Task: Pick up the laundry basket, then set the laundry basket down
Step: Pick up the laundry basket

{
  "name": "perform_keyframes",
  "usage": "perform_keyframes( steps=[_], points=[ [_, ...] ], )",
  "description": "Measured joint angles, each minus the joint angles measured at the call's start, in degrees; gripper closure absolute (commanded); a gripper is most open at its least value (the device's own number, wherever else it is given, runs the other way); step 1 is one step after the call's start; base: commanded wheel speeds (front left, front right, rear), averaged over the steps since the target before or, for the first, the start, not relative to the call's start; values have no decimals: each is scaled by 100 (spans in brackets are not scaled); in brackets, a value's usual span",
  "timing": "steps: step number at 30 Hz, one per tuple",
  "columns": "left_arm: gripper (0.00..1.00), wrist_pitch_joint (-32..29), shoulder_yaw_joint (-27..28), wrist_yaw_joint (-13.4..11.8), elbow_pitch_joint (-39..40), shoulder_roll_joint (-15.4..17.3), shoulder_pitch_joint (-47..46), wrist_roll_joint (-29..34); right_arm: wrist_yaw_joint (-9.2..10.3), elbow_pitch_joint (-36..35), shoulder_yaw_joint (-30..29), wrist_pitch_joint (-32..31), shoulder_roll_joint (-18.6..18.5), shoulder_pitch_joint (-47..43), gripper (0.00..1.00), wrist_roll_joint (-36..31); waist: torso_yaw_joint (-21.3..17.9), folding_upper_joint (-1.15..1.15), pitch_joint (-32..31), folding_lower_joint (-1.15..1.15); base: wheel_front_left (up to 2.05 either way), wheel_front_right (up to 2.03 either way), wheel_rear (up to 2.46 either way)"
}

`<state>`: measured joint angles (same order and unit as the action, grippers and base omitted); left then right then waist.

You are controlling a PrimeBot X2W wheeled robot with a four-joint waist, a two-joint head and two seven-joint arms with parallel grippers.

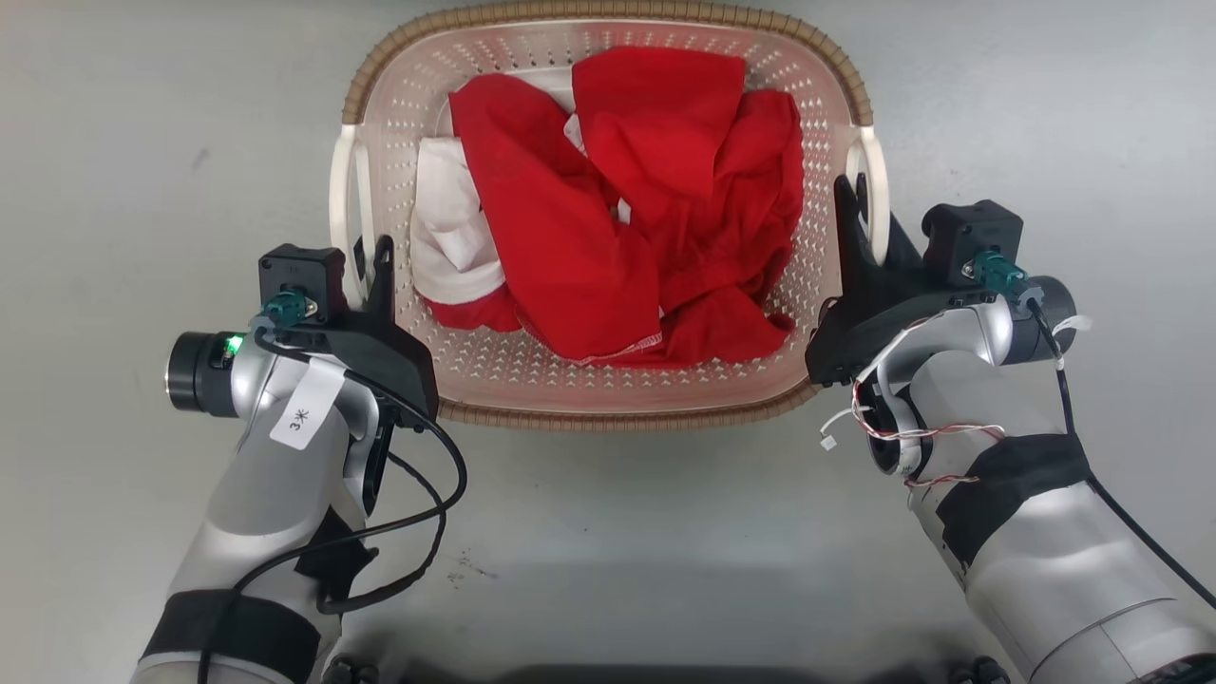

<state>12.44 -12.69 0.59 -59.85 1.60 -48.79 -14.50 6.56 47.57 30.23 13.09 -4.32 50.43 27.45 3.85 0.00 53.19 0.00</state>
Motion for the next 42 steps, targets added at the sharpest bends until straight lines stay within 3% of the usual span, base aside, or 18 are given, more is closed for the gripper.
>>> perform_keyframes(
  steps=[6, 18, 42],
  points=[
    [100, -1, -27, 0, -244, -19, -1, -70, 40, 211, 218, -53, 12, -1, 100, 292, 6, 0, -222, 0, 0, 0, 0],
    [100, -46, -587, -22, -298, 9, 270, -870, 83, 532, 650, -201, 4, -99, 100, 903, -92, 0, -811, 0, 0, 0, 0],
    [100, -815, -1993, -370, -120, 86, 1294, -2308, 99, 1183, 1444, -837, 35, -846, 100, 1780, -253, -1, -2734, -1, 0, 0, 0]
  ],
)
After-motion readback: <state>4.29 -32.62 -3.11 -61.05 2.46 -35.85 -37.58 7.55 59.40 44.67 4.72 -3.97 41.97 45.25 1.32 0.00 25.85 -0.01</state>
